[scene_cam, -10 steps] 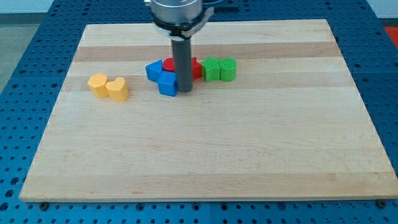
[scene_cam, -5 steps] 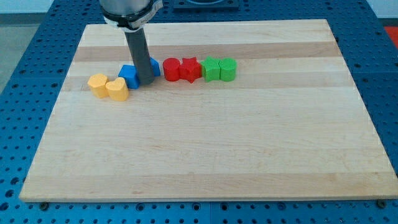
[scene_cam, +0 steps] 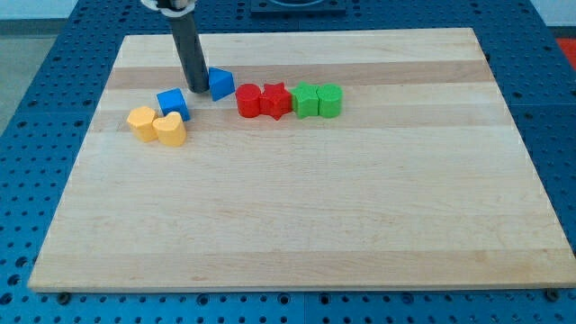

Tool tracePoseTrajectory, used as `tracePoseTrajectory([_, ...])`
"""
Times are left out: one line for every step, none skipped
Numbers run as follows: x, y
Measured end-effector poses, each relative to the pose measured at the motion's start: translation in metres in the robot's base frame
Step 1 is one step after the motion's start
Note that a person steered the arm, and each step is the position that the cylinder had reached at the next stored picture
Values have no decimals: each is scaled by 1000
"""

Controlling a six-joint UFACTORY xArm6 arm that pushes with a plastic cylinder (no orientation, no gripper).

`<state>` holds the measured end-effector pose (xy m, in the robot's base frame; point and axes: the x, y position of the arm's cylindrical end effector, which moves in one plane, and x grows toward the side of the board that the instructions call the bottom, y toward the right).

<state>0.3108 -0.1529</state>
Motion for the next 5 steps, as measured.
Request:
tracePoseTrajectory([-22, 2])
tracePoseTrajectory([-32, 25])
tracePoseTrajectory([-32, 59])
tracePoseTrajectory([-29, 67])
tracePoseTrajectory([-9, 50])
